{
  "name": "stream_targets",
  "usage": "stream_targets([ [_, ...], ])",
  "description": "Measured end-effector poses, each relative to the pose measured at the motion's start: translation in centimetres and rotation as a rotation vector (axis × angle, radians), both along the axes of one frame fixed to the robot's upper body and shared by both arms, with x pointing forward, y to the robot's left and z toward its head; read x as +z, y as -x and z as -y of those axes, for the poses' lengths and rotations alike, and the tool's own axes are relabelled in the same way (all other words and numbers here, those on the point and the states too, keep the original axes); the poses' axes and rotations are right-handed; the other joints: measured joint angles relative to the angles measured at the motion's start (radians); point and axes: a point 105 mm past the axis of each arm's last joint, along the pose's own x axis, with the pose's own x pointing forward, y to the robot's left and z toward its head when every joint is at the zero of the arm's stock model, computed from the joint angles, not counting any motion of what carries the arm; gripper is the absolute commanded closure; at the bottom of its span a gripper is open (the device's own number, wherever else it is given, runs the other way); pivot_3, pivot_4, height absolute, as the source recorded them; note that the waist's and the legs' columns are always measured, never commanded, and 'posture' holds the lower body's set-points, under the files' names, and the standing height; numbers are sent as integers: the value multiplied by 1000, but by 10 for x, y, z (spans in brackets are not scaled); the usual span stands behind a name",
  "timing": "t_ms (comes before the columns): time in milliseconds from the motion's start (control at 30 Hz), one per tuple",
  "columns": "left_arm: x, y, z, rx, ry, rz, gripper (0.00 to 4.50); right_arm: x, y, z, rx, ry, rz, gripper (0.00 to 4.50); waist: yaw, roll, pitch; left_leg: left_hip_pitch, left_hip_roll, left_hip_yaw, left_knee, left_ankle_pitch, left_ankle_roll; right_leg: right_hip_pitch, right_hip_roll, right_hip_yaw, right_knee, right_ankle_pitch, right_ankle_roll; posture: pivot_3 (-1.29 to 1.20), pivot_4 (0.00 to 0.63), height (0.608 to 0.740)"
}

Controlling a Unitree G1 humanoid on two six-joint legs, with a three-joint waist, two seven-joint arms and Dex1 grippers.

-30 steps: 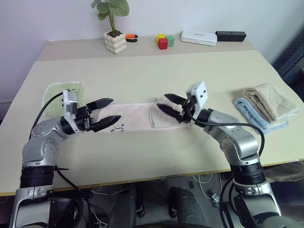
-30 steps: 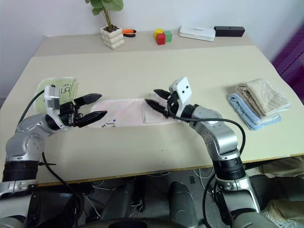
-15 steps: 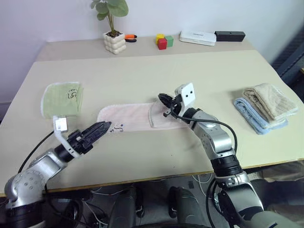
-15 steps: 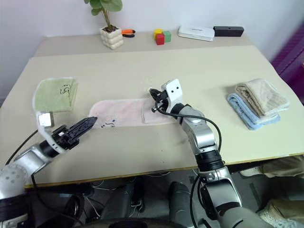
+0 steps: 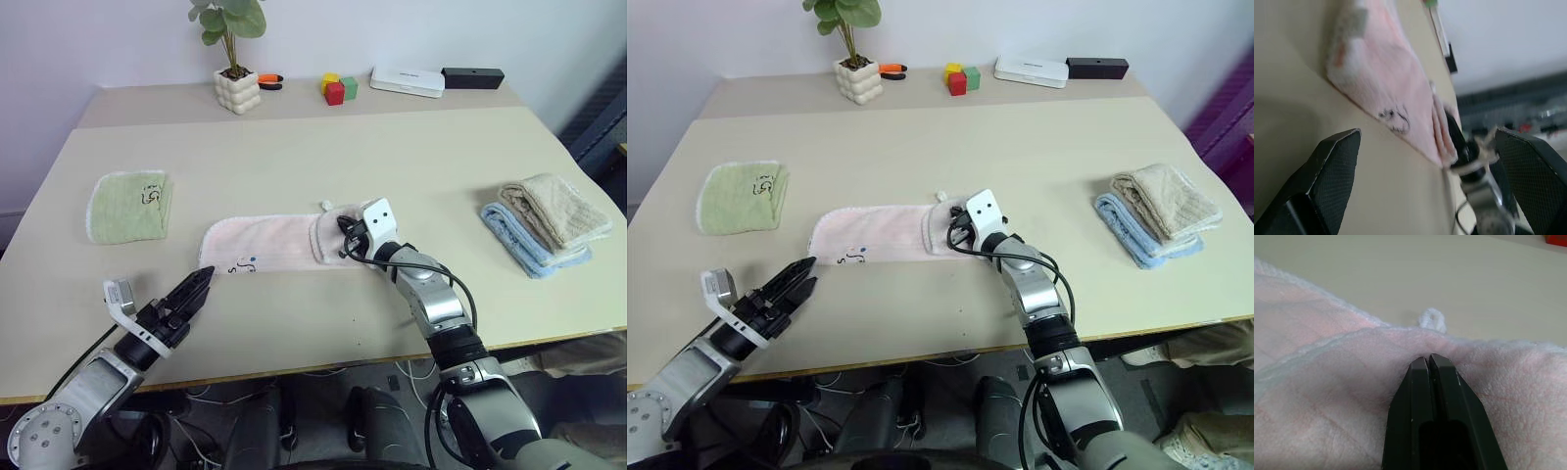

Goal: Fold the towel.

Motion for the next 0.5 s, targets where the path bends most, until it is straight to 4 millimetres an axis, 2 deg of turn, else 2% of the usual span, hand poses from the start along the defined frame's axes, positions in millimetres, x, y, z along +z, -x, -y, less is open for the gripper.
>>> stream_targets([
  [167, -2, -12, -3, 76, 74, -21, 0, 0, 0, 1, -5, 0, 0, 4462, 4, 1, -1, 1, 0, 0, 0, 0, 0, 0, 0, 0, 0, 0, -1, 0, 150, 740],
  [400, -3, -34, -1, 93, 118, -71, 0, 0, 1, 2, -10, -5, -1, 4462, 8, 8, -6, 5, 0, 0, -2, -3, 4, 3, -1, 0, 0, 0, -1, 0, 150, 740],
  [500, -6, -43, 0, 111, 149, -86, 847, 0, 0, 3, -15, -4, -3, 4500, 8, 10, -7, 5, 0, 1, -2, -3, 4, 3, -1, 0, 0, 0, -1, 0, 150, 740],
])
